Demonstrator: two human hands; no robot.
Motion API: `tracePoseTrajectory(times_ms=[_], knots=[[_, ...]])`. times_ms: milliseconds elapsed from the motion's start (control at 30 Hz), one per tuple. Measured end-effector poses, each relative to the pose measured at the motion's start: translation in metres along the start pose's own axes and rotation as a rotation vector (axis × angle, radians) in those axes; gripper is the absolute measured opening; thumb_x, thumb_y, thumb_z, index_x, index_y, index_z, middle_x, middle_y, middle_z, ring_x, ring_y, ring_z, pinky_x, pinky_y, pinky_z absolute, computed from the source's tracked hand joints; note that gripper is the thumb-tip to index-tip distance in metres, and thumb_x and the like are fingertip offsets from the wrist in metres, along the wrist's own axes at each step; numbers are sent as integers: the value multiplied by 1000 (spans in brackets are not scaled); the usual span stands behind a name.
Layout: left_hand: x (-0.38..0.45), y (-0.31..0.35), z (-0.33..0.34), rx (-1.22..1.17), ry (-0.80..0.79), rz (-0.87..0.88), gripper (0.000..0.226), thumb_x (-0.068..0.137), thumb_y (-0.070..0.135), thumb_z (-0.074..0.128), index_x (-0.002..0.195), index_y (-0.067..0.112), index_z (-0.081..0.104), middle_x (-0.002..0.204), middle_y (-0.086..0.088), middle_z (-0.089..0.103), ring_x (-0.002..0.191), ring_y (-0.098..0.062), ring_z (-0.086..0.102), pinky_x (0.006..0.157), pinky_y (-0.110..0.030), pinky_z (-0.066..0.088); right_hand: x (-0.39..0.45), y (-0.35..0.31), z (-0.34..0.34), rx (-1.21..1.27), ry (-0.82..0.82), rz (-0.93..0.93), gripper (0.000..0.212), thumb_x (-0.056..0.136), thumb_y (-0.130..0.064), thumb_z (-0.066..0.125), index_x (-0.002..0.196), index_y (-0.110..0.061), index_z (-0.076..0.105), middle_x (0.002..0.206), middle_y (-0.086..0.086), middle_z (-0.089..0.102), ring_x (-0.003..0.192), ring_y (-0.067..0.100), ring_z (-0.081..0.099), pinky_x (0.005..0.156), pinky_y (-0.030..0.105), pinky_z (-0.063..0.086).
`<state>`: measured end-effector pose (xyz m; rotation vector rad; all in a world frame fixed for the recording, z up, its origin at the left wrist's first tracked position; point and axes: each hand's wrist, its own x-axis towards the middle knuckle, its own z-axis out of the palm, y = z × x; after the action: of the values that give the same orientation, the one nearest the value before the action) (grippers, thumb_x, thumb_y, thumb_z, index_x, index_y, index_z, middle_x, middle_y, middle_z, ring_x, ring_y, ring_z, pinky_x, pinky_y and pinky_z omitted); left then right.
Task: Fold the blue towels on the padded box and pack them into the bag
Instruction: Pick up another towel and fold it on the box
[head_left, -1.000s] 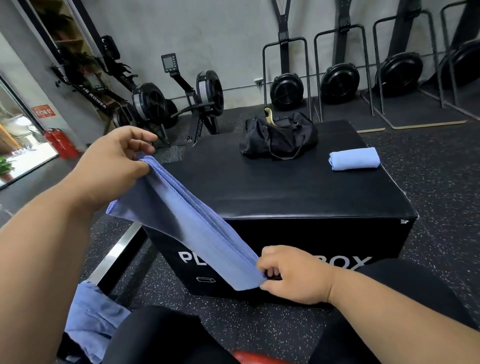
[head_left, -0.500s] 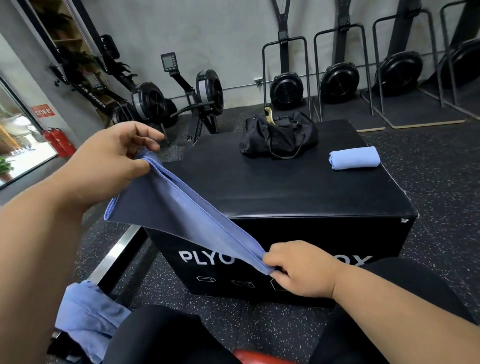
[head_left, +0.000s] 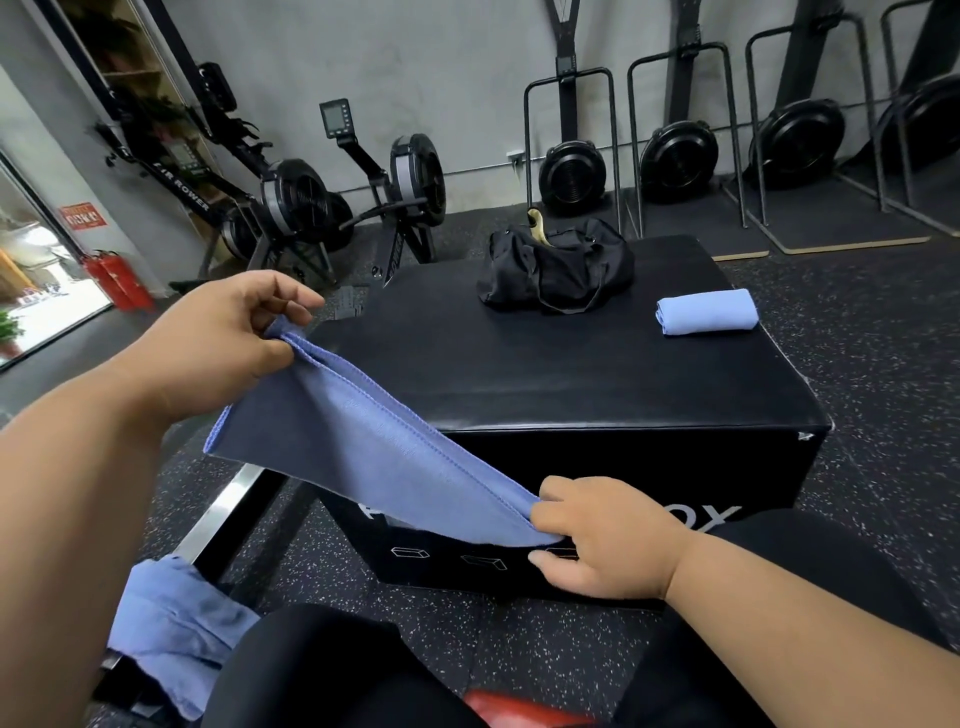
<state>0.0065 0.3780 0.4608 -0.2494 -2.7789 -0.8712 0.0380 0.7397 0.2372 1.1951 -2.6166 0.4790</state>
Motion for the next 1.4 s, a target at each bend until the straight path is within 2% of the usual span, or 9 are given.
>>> tracePoseTrajectory(times_ms=[200,333,433,600,700,967,1100,1233,1400], knots=[[0,-4,-1,-46,9,-16,71,86,-17,62,106,51,70,108,16,73,91,-17,67,68,-17,51,-1,-1,1,139,3,128,29,97,-45,51,76,-25,51,78,-11,51,67,11,48,66,30,45],[-2,-3,-1,-78,8,4,71,86,-19,62,109,47,71,109,11,74,100,-27,68,87,-35,52,-2,1,7,251,-3,272,18,98,-42,63,89,-28,67,76,-18,58,75,1,56,71,13,41],[-2,3,-2,-89,-31,34,70,86,-21,62,113,43,71,109,8,75,109,-32,68,94,-46,52,-1,4,13,350,-8,418,7,99,-35,69,94,-33,64,79,-20,64,80,-2,62,76,19,49],[-6,28,3,-118,-152,103,77,83,-29,54,112,40,71,104,6,73,98,-16,66,83,-26,51,-3,6,32,433,-9,644,40,95,-34,69,127,-45,47,93,-19,69,85,-2,65,77,22,53],[-10,41,5,-78,-238,144,70,81,-29,56,118,29,69,105,4,73,105,-25,66,91,-39,52,1,-1,35,521,-39,635,71,89,-48,72,147,-55,33,113,-22,59,92,2,66,86,26,56],[-17,64,9,-54,-394,173,75,81,-31,56,114,35,71,110,2,76,110,-22,71,100,-44,55,40,-26,29,650,-42,492,98,78,-58,83,159,-50,29,146,-21,44,123,0,52,103,19,45],[-18,67,11,-77,-461,166,72,81,-34,50,123,22,66,111,-2,77,109,-22,72,89,-25,56,51,-33,31,719,-108,429,104,74,-61,85,160,-52,27,150,-23,43,137,3,45,117,32,42],[-19,68,14,-103,-508,163,77,81,-35,50,121,29,67,111,-3,78,107,-24,71,86,-19,52,52,-36,27,722,-191,353,96,78,-60,84,158,-50,33,147,-26,44,135,-1,44,115,28,39],[-17,66,19,-142,-500,135,74,81,-23,57,117,41,68,111,-3,78,109,-24,69,84,-15,50,46,-36,26,917,-190,365,38,87,-39,83,122,-35,71,115,-15,75,103,0,70,96,30,58]])
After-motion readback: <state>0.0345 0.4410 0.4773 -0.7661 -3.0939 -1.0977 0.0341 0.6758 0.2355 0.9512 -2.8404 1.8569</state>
